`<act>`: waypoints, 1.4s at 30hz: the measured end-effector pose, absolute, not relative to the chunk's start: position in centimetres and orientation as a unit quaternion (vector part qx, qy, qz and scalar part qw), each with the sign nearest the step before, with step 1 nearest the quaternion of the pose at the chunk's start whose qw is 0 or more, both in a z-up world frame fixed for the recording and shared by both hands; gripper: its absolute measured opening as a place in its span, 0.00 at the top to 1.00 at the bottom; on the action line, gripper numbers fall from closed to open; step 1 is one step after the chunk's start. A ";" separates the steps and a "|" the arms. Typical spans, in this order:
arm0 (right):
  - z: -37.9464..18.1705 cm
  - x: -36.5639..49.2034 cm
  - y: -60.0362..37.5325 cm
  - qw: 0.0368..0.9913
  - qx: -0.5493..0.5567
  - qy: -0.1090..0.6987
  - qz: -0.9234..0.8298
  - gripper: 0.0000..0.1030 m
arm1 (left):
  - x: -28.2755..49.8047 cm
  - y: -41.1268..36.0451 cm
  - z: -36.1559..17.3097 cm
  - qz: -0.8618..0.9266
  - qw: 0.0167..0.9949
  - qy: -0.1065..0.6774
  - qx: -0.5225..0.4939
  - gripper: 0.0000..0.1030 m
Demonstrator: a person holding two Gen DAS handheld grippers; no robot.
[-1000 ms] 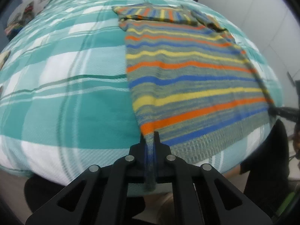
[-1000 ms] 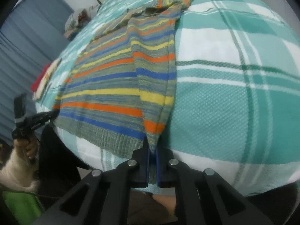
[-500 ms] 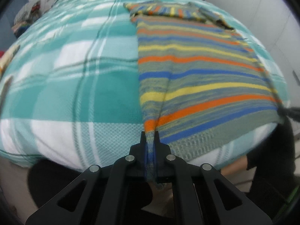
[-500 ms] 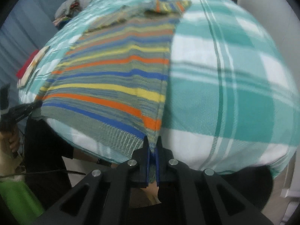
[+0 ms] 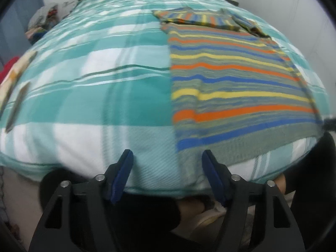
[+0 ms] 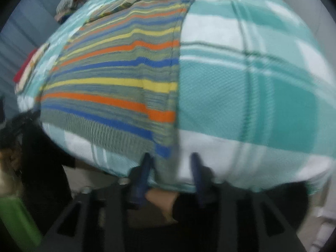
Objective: Fold small clothes
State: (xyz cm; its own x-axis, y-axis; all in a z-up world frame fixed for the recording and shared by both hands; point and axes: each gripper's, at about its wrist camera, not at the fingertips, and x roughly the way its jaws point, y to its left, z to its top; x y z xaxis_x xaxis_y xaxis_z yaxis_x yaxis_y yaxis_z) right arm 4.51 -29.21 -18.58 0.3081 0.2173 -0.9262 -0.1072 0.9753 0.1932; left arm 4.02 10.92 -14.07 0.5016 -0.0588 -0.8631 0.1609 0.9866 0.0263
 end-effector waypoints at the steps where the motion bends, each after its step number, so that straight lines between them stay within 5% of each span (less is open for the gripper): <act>1: -17.4 4.5 -29.6 0.809 0.023 0.579 0.096 0.58 | 3.8 11.5 -13.3 -0.053 0.871 0.487 0.046 0.32; 10: -3.5 14.4 -24.4 0.876 -0.199 0.407 0.167 0.58 | 5.7 11.2 -7.1 -0.028 0.924 0.380 -0.022 0.31; 16: -8.2 27.0 -18.2 0.837 -0.203 0.418 0.288 0.66 | 5.5 10.3 -7.8 -0.042 0.916 0.396 -0.049 0.31; 26: -15.9 37.4 -18.9 0.827 -0.262 0.468 0.170 0.75 | 5.1 14.0 -10.9 0.009 0.891 0.445 -0.090 0.31; 29: -16.3 37.9 -19.0 0.824 -0.253 0.479 0.164 0.77 | 5.4 13.7 -11.5 0.006 0.886 0.453 -0.095 0.31; 32: -15.9 37.9 -19.1 0.825 -0.250 0.480 0.163 0.96 | 5.4 13.2 -11.3 0.002 0.887 0.454 -0.088 0.31; 42: -5.1 35.9 -40.7 0.918 0.044 0.394 0.017 0.96 | 5.1 14.5 -11.4 0.017 0.887 0.451 -0.092 0.31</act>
State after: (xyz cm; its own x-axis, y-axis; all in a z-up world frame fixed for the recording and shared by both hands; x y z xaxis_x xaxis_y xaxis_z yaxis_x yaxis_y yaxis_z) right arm 35.94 -40.69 -5.11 0.6896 0.0657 -0.7212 0.0044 0.9955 0.0948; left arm 5.06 14.50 -11.42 0.5920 -0.0528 -0.8042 -0.1133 0.9825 -0.1480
